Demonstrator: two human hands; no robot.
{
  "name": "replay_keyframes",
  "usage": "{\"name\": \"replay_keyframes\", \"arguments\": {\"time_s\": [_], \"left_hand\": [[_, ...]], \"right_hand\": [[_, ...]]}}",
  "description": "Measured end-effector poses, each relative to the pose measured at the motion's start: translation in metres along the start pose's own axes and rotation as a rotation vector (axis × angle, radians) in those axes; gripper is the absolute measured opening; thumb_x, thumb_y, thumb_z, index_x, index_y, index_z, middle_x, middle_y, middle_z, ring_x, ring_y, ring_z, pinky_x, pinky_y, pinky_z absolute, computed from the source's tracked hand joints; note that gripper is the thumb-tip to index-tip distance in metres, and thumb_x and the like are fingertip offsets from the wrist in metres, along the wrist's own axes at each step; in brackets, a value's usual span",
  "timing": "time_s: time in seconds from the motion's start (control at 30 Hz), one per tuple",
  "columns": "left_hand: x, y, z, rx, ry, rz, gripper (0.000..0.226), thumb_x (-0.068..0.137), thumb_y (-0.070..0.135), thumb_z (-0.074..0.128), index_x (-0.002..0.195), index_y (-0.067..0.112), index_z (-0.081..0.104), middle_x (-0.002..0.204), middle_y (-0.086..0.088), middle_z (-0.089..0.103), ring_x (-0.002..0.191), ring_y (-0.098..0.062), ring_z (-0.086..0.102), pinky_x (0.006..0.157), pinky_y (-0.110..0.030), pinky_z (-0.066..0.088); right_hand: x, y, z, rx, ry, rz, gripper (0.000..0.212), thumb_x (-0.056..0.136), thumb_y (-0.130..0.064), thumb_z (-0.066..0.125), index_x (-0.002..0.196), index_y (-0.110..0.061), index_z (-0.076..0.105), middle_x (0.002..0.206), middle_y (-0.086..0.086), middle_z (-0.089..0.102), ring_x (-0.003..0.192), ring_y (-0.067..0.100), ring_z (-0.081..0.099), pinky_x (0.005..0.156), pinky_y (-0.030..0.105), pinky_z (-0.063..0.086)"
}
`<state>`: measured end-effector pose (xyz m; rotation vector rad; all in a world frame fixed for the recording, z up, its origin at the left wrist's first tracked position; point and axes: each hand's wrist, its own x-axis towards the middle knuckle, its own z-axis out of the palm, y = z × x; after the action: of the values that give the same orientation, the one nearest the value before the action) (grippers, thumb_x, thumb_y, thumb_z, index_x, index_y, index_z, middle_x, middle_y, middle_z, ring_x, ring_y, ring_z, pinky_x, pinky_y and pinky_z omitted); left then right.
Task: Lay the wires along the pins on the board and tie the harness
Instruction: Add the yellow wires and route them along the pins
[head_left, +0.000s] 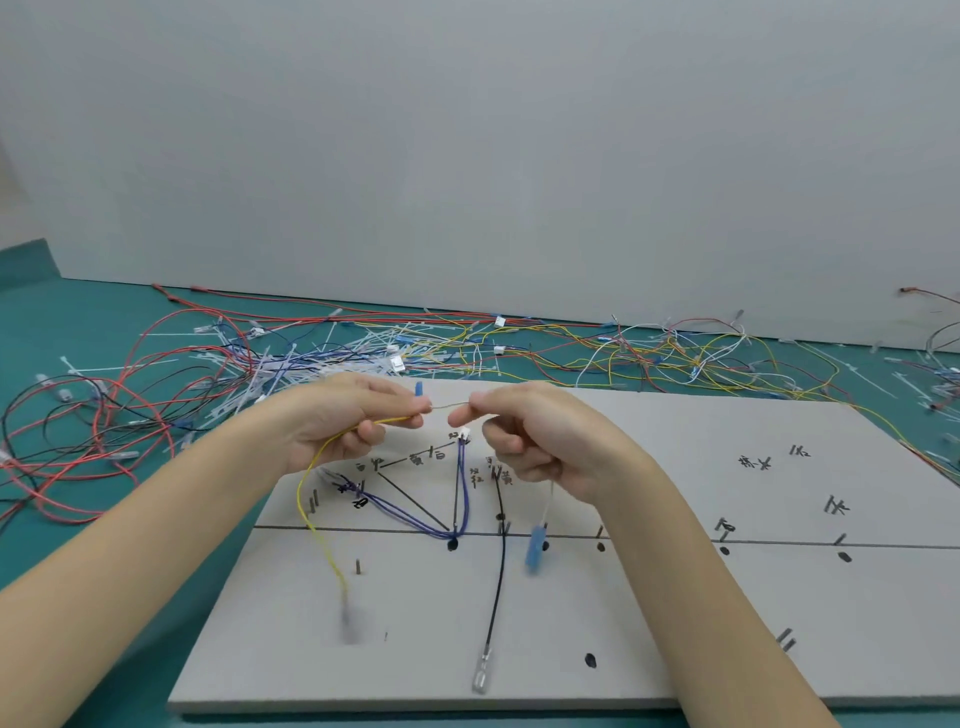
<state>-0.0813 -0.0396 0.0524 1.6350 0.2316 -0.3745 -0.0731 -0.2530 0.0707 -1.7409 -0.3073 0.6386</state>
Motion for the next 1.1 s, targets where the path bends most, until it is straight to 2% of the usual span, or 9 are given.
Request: {"name": "replay_keyframes", "arguments": {"time_s": [0.07,0.2,0.33,0.4,0.47,0.53,0.67,0.9,1.1], "left_hand": [[0.001,-0.005,0.001,0.014,0.014,0.003,0.04,0.059,0.024,0.082,0.095,0.009,0.074,0.08,0.001,0.073,0.038,-0.001,0.038,0.032,-0.011,0.03],[0.004,-0.009,0.001,0.031,0.035,0.071,0.024,0.075,0.01,0.078,0.099,0.012,0.073,0.09,-0.008,0.075,0.041,-0.003,0.042,0.037,-0.011,0.035],[0.002,-0.009,-0.004,0.048,0.022,0.095,0.04,0.07,0.011,0.082,0.108,0.017,0.069,0.099,-0.013,0.075,0.047,-0.006,0.044,0.04,-0.013,0.037],[0.0,-0.011,-0.004,0.107,0.054,0.123,0.036,0.07,0.009,0.082,0.104,0.017,0.072,0.097,-0.013,0.075,0.053,-0.008,0.047,0.043,-0.014,0.039],[-0.002,-0.014,0.0,0.216,0.128,0.199,0.019,0.075,0.007,0.079,0.092,0.015,0.076,0.087,-0.009,0.076,0.058,-0.006,0.053,0.046,-0.011,0.041],[-0.003,-0.016,0.002,0.39,0.253,0.301,0.01,0.078,0.007,0.078,0.083,0.016,0.078,0.077,-0.002,0.076,0.057,-0.001,0.06,0.048,-0.007,0.041],[-0.006,-0.015,0.006,0.706,0.384,0.407,0.015,0.078,0.012,0.078,0.075,0.027,0.077,0.077,0.008,0.074,0.068,-0.002,0.064,0.059,-0.011,0.043],[-0.014,-0.018,0.018,0.877,0.28,0.333,0.022,0.078,0.013,0.075,0.065,0.029,0.074,0.056,0.018,0.063,0.051,0.013,0.053,0.045,-0.005,0.035],[-0.018,-0.015,0.019,0.924,0.193,0.279,0.012,0.079,0.017,0.076,0.072,0.027,0.076,0.078,0.011,0.074,0.05,0.008,0.054,0.048,-0.008,0.037]], "right_hand": [[0.001,0.0,0.0,-0.119,0.1,0.034,0.029,0.098,-0.021,0.043,0.093,-0.009,0.069,0.044,-0.005,0.035,0.035,0.009,0.019,0.035,0.016,0.015],[0.004,0.006,0.005,-0.333,0.282,0.014,0.028,0.092,-0.016,0.049,0.075,-0.015,0.07,0.046,-0.002,0.043,0.034,0.009,0.031,0.038,0.017,0.023],[0.008,0.019,0.009,-0.436,0.455,-0.077,0.023,0.088,-0.019,0.056,0.074,-0.013,0.074,0.048,-0.009,0.053,0.048,0.011,0.046,0.053,0.024,0.036],[0.012,0.024,0.012,-0.479,0.529,-0.102,0.021,0.083,-0.015,0.054,0.078,-0.001,0.07,0.056,0.005,0.053,0.054,0.019,0.04,0.056,0.027,0.035],[0.014,0.028,0.015,-0.513,0.568,-0.111,0.021,0.078,-0.014,0.053,0.063,0.001,0.056,0.068,0.021,0.053,0.059,0.02,0.032,0.057,0.029,0.031],[0.014,0.03,0.018,-0.542,0.575,-0.112,0.024,0.075,-0.014,0.052,0.054,-0.009,0.042,0.065,0.02,0.046,0.06,0.022,0.031,0.056,0.029,0.031],[0.014,0.03,0.019,-0.554,0.589,-0.116,0.019,0.077,-0.013,0.054,0.071,-0.013,0.071,0.068,0.001,0.067,0.067,0.025,0.058,0.064,0.03,0.051],[0.01,0.031,0.02,-0.729,0.469,-0.111,0.019,0.075,-0.012,0.057,0.076,-0.016,0.076,0.078,0.004,0.071,0.08,0.027,0.065,0.071,0.035,0.057],[0.003,0.024,0.012,-0.838,0.287,-0.106,0.013,0.077,-0.022,0.065,0.081,-0.025,0.078,0.073,-0.004,0.071,0.077,0.02,0.064,0.065,0.028,0.051]]}}
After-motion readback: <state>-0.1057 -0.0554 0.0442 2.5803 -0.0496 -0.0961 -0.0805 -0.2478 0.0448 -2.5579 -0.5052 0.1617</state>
